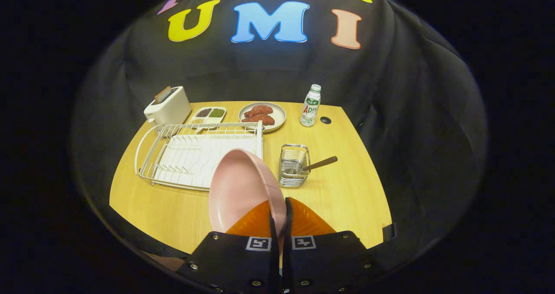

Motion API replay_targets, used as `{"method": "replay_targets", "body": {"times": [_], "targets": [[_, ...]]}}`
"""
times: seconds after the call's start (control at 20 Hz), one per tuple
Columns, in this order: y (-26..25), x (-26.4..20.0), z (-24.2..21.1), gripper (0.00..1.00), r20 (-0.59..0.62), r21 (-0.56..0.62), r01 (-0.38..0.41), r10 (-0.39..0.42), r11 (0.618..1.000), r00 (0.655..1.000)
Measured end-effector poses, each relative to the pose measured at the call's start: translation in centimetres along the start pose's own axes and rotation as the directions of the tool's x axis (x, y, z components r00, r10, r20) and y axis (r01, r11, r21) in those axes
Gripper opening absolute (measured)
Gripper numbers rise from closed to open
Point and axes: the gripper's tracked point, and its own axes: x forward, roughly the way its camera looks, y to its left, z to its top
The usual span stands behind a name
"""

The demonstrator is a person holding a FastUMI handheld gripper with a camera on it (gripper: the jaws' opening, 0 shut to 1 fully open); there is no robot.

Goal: Take the plate from the dish rack, then take the spoon from the basket and place it into the plate.

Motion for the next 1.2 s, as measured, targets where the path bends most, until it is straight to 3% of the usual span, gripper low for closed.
{"method": "replay_targets", "body": {"times": [0.45, 0.65, 1.2], "targets": [[2.7, 3.6, -6.0, 0.03, -0.133, 0.064, -0.107, 0.114, 0.992, 0.985], [5.7, 5.8, -7.9, 0.03, -0.175, 0.147, -0.236, 0.26, 0.961, 0.95], [8.1, 9.7, -11.5, 0.03, -0.193, 0.235, -0.365, 0.411, 0.901, 0.891]]}}
